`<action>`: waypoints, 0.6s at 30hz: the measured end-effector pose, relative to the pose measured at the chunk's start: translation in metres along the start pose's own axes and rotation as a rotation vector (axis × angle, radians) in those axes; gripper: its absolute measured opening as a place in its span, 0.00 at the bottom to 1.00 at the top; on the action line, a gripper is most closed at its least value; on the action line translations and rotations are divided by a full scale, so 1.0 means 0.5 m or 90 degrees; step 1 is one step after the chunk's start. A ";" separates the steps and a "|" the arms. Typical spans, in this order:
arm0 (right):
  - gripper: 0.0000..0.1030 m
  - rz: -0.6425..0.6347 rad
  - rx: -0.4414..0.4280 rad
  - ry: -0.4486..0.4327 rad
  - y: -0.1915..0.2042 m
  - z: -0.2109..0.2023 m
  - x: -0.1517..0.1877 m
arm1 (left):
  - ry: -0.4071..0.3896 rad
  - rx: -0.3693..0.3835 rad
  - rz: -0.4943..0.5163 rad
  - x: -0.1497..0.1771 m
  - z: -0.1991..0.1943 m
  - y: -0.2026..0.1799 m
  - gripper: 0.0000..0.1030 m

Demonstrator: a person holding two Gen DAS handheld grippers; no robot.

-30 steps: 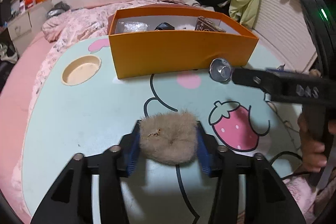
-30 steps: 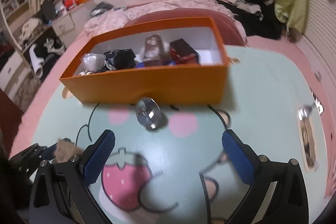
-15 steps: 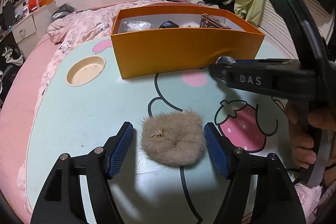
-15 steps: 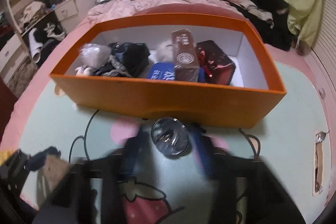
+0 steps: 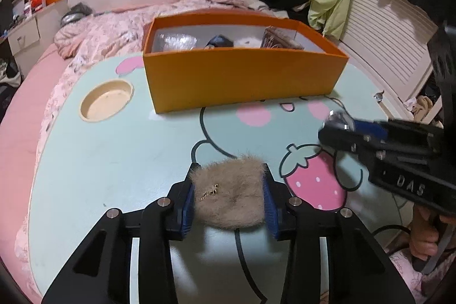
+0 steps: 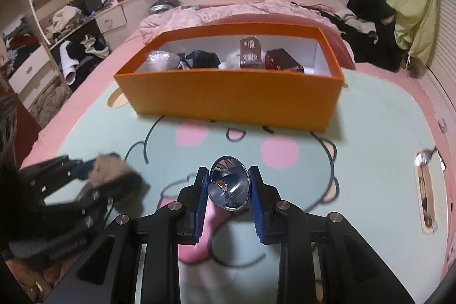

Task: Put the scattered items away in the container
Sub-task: 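Lower brown pompom into orange box with left tool while right tool drops silver tin in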

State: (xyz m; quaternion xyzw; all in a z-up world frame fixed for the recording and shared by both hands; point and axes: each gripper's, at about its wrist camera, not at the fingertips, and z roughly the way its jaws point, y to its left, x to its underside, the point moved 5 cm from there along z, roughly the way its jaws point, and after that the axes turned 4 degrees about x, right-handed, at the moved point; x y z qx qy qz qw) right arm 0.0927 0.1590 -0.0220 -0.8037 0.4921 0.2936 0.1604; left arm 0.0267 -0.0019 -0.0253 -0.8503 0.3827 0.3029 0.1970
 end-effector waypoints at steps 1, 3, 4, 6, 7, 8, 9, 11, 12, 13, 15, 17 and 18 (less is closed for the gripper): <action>0.26 0.001 -0.001 0.002 0.000 -0.001 0.009 | -0.007 0.002 0.006 0.000 -0.004 -0.004 0.40; 0.26 0.006 0.000 0.015 -0.001 0.006 0.024 | -0.008 0.004 0.008 -0.002 -0.005 -0.006 0.40; 0.26 0.007 -0.001 0.017 0.000 0.007 0.027 | -0.007 0.006 0.007 -0.005 -0.005 -0.006 0.40; 0.26 0.009 -0.002 0.011 0.000 0.000 0.021 | -0.012 0.016 0.003 -0.013 -0.011 -0.006 0.40; 0.26 0.009 -0.002 0.005 -0.001 -0.007 0.015 | -0.017 0.021 0.001 -0.019 -0.015 -0.006 0.40; 0.26 0.008 -0.002 -0.005 -0.001 -0.016 0.009 | -0.024 0.027 0.000 -0.029 -0.021 -0.007 0.40; 0.26 0.007 -0.002 -0.017 -0.001 -0.027 -0.001 | -0.031 0.030 -0.001 -0.038 -0.027 -0.008 0.40; 0.26 0.005 -0.003 -0.036 0.001 -0.043 -0.020 | -0.046 0.035 0.005 -0.061 -0.036 -0.011 0.40; 0.26 0.004 -0.003 -0.047 0.000 -0.051 -0.035 | -0.055 0.035 0.010 -0.075 -0.041 -0.013 0.40; 0.26 0.002 -0.001 -0.058 -0.001 -0.059 -0.052 | -0.066 0.034 0.019 -0.093 -0.048 -0.014 0.40; 0.26 -0.002 0.006 -0.076 -0.002 -0.069 -0.086 | -0.090 0.027 0.038 -0.135 -0.057 -0.015 0.40; 0.26 -0.008 0.015 -0.090 -0.004 -0.076 -0.127 | -0.107 0.024 0.047 -0.177 -0.060 -0.012 0.40; 0.26 -0.010 0.021 -0.096 -0.006 -0.076 -0.148 | -0.112 0.026 0.044 -0.198 -0.058 -0.008 0.40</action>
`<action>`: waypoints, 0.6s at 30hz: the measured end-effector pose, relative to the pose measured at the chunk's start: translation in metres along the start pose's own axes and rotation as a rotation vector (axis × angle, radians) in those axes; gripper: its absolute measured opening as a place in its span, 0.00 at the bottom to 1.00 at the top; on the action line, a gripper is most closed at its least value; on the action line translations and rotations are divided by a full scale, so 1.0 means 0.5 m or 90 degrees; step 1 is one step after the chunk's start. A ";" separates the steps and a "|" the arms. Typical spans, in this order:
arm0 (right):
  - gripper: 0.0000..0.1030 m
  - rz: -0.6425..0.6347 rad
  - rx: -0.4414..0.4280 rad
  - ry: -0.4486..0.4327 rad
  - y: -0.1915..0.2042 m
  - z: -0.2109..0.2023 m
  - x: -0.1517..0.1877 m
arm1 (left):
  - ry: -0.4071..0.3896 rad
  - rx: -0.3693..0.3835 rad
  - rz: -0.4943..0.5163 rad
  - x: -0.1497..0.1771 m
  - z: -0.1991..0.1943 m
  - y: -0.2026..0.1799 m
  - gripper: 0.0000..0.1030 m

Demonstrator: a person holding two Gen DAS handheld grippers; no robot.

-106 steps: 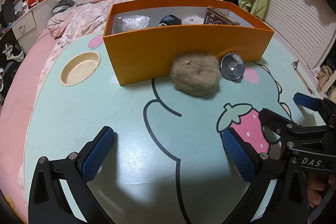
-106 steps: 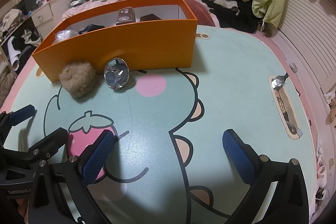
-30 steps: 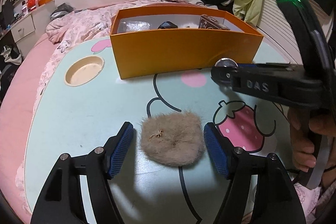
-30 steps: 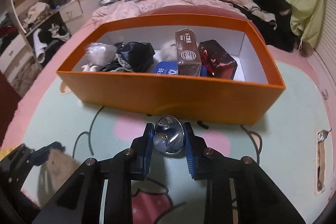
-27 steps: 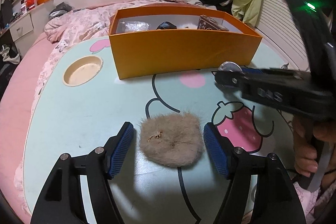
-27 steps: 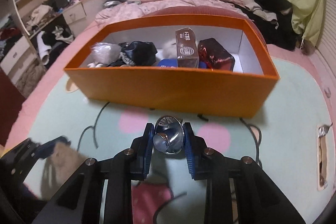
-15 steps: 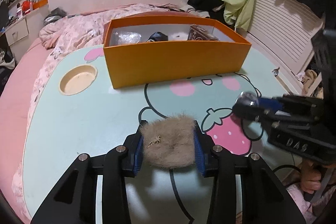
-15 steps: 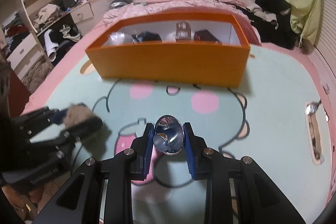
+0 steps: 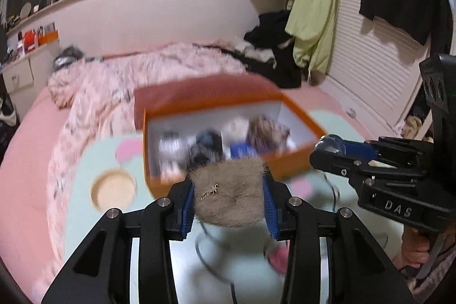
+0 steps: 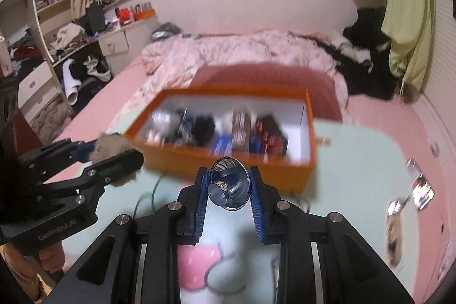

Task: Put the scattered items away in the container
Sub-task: 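Lower brown pompom into orange box with left tool while right tool drops silver tin in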

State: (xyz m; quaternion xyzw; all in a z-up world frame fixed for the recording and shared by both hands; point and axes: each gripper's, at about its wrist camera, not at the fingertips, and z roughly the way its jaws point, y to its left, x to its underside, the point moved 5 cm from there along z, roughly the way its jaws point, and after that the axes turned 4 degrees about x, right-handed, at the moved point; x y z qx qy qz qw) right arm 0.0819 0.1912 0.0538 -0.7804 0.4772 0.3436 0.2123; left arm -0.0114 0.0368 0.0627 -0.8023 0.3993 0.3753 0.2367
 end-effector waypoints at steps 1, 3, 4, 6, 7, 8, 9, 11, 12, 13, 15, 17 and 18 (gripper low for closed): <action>0.26 -0.002 0.005 -0.006 -0.002 0.003 -0.018 | -0.004 0.002 -0.006 -0.022 0.008 0.008 0.40; 0.26 -0.004 0.013 -0.008 -0.007 0.023 -0.052 | 0.011 -0.005 -0.018 -0.052 0.032 0.024 0.40; 0.26 -0.003 0.015 -0.004 -0.010 0.034 -0.063 | 0.021 -0.013 -0.021 -0.062 0.045 0.032 0.40; 0.26 0.004 0.009 0.015 -0.016 0.066 -0.083 | 0.041 -0.021 -0.035 -0.078 0.081 0.055 0.40; 0.26 0.011 0.006 0.025 -0.021 0.083 -0.088 | 0.052 -0.018 -0.047 -0.079 0.097 0.065 0.40; 0.27 0.019 0.004 0.033 -0.026 0.098 -0.091 | 0.062 -0.015 -0.060 -0.079 0.112 0.075 0.40; 0.38 0.026 0.003 0.041 -0.029 0.118 -0.090 | 0.071 -0.012 -0.074 -0.078 0.125 0.085 0.40; 0.63 0.036 0.006 0.058 -0.036 0.147 -0.085 | 0.091 -0.003 -0.102 -0.066 0.151 0.103 0.48; 0.67 0.043 0.006 0.057 -0.041 0.152 -0.082 | 0.101 -0.003 -0.111 -0.059 0.158 0.107 0.48; 0.67 0.050 0.004 0.053 -0.045 0.154 -0.078 | 0.107 -0.004 -0.116 -0.053 0.163 0.110 0.48; 0.72 0.057 -0.001 0.047 -0.047 0.149 -0.073 | 0.105 -0.006 -0.111 -0.045 0.161 0.110 0.50; 0.75 0.059 0.007 0.041 -0.049 0.141 -0.073 | 0.100 -0.015 -0.103 -0.039 0.153 0.108 0.62; 0.75 0.059 0.014 0.037 -0.049 0.134 -0.073 | 0.094 -0.022 -0.101 -0.038 0.145 0.106 0.63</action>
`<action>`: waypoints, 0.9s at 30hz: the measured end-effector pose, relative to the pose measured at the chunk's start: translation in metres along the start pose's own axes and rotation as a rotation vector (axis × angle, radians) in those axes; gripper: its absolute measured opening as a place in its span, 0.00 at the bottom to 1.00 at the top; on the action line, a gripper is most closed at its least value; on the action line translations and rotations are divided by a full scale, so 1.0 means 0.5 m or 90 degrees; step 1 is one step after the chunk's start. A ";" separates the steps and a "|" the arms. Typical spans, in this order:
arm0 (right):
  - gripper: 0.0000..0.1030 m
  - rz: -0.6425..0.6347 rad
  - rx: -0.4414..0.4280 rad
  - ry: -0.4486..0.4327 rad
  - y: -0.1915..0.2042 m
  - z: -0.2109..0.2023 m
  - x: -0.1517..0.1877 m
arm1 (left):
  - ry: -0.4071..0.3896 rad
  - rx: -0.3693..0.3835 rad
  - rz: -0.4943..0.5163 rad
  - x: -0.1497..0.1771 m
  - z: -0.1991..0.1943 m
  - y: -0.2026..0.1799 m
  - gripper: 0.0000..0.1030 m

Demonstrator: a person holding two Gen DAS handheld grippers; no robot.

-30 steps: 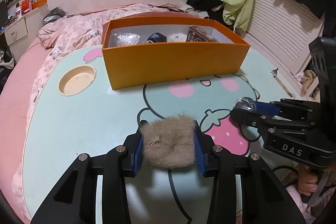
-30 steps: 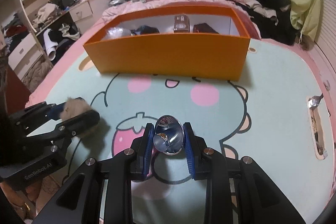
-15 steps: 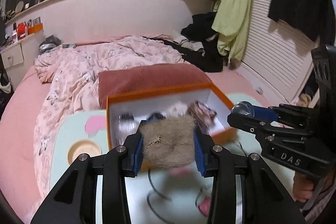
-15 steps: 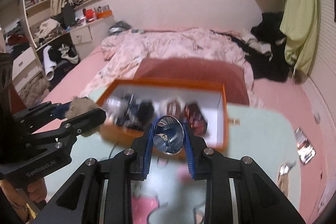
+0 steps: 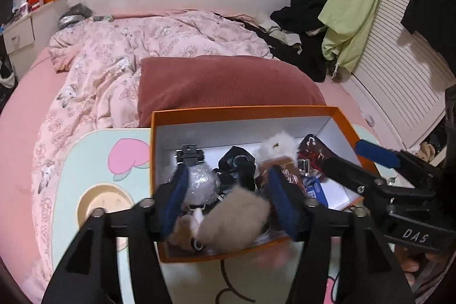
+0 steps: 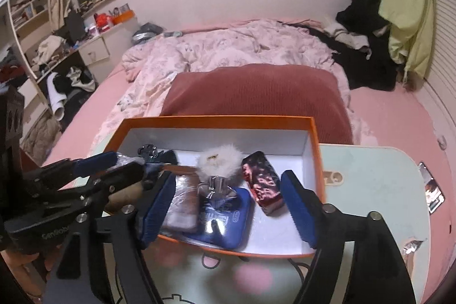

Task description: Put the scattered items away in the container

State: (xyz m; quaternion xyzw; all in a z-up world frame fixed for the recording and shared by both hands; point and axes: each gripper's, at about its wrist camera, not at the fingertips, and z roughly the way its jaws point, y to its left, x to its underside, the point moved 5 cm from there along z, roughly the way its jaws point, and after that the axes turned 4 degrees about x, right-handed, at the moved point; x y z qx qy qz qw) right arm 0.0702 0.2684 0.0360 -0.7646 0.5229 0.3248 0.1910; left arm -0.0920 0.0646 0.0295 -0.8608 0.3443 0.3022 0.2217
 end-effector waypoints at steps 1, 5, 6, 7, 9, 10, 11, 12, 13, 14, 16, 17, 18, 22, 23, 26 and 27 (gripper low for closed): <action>0.75 -0.001 0.003 -0.005 0.001 -0.009 0.001 | -0.010 -0.006 0.001 0.002 -0.011 -0.002 0.65; 0.79 -0.013 0.009 -0.020 0.010 -0.049 0.016 | -0.024 -0.015 0.008 0.019 -0.053 -0.016 0.72; 0.82 -0.016 0.013 -0.022 0.012 -0.060 0.025 | -0.027 -0.016 0.013 0.026 -0.062 -0.021 0.73; 0.82 -0.015 0.013 -0.023 0.015 -0.070 0.035 | -0.029 -0.020 0.018 0.039 -0.074 -0.027 0.73; 0.83 -0.003 -0.013 -0.018 0.018 -0.086 0.061 | -0.026 -0.024 0.020 0.063 -0.086 -0.032 0.73; 0.83 0.003 -0.025 -0.013 0.018 -0.090 0.077 | -0.019 -0.021 0.017 0.082 -0.090 -0.034 0.73; 0.83 0.007 -0.025 -0.004 0.016 -0.092 0.095 | -0.010 -0.018 0.013 0.105 -0.091 -0.036 0.73; 0.83 0.007 -0.017 0.005 0.013 -0.093 0.115 | -0.002 -0.019 0.012 0.125 -0.091 -0.038 0.73; 0.83 0.005 -0.007 0.013 0.012 -0.092 0.133 | 0.003 -0.020 0.012 0.141 -0.090 -0.040 0.73; 0.83 0.003 0.006 0.024 0.011 -0.090 0.152 | 0.008 -0.022 0.011 0.162 -0.087 -0.041 0.73; 0.83 0.004 0.017 0.049 0.006 -0.083 0.189 | 0.018 -0.034 0.012 0.191 -0.077 -0.040 0.73; 0.83 0.006 0.014 0.059 0.005 -0.080 0.203 | 0.030 -0.045 0.015 0.206 -0.066 -0.040 0.73; 0.83 0.007 0.018 0.069 0.002 -0.076 0.217 | 0.041 -0.051 0.016 0.216 -0.058 -0.040 0.73; 0.85 -0.005 0.086 0.089 -0.007 -0.059 0.263 | 0.057 -0.057 0.016 0.242 -0.043 -0.039 0.74; 0.91 -0.005 0.101 0.091 -0.009 -0.053 0.273 | 0.055 -0.061 0.016 0.244 -0.042 -0.036 0.80; 1.00 -0.013 0.118 0.101 -0.007 -0.046 0.285 | 0.066 -0.112 0.022 0.253 -0.029 -0.031 0.98; 1.00 -0.013 0.119 0.101 -0.009 -0.046 0.285 | 0.072 -0.128 0.016 0.254 -0.025 -0.028 1.00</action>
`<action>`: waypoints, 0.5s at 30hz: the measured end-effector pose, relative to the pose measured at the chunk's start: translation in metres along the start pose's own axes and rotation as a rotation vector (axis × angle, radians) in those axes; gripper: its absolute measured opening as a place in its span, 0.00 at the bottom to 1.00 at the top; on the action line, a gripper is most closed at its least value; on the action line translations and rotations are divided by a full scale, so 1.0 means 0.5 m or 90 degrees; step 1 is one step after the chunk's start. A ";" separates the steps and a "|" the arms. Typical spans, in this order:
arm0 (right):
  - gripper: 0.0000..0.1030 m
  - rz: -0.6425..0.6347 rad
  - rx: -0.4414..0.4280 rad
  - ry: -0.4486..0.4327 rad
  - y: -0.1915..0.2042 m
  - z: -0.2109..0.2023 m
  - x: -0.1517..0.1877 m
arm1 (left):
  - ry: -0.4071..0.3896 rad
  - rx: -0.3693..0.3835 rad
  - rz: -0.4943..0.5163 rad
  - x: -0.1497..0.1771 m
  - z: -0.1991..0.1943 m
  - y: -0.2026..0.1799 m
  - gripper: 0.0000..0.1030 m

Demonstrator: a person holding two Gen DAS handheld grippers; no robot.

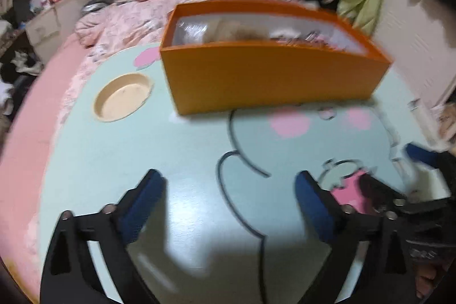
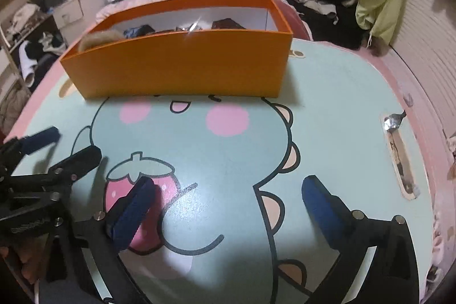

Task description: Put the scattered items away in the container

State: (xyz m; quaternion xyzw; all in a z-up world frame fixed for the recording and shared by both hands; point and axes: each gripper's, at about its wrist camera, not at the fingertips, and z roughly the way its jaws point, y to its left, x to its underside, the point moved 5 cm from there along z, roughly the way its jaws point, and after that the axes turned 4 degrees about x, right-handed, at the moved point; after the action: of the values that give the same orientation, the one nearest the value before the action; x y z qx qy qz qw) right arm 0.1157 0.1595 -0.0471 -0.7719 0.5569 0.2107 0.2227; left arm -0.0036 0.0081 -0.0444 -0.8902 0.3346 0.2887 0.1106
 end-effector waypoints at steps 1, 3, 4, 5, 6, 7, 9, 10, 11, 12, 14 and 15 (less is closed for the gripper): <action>1.00 0.002 0.001 0.001 -0.002 0.001 0.000 | 0.003 -0.001 -0.012 0.001 0.002 0.004 1.00; 1.00 0.003 0.003 -0.001 -0.004 0.001 0.003 | 0.003 -0.003 -0.013 0.002 0.001 0.004 1.00; 1.00 0.003 0.003 -0.002 -0.005 0.000 0.005 | 0.003 -0.002 -0.013 0.003 0.001 0.004 1.00; 1.00 0.003 0.003 -0.003 -0.005 -0.001 0.006 | 0.003 -0.002 -0.013 0.005 0.002 0.004 1.00; 1.00 0.003 0.003 -0.004 -0.005 -0.001 0.006 | 0.004 -0.002 -0.012 0.005 0.002 0.004 1.00; 1.00 0.003 0.003 -0.004 -0.005 -0.001 0.007 | 0.004 -0.002 -0.012 0.005 0.002 0.004 1.00; 1.00 0.003 0.003 -0.004 -0.005 -0.001 0.007 | 0.004 -0.002 -0.012 0.003 0.002 0.004 1.00; 1.00 0.003 0.003 -0.005 -0.004 -0.001 0.007 | 0.005 -0.002 -0.011 0.003 0.002 0.003 1.00; 1.00 0.003 0.003 -0.005 -0.002 -0.002 0.007 | 0.006 -0.001 -0.011 0.002 0.002 0.002 1.00; 1.00 0.003 0.003 -0.005 -0.001 -0.002 0.006 | 0.006 -0.001 -0.011 0.000 0.002 0.002 1.00; 1.00 0.002 0.003 -0.005 -0.001 -0.002 0.007 | 0.006 -0.001 -0.010 -0.001 0.001 0.002 1.00; 1.00 0.002 0.003 -0.005 -0.001 -0.002 0.007 | 0.006 -0.001 -0.010 -0.002 0.001 0.003 1.00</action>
State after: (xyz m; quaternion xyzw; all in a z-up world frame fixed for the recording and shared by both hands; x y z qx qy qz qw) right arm 0.1173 0.1565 -0.0481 -0.7695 0.5581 0.2125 0.2264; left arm -0.0053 0.0078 -0.0443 -0.8944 0.3277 0.2837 0.1108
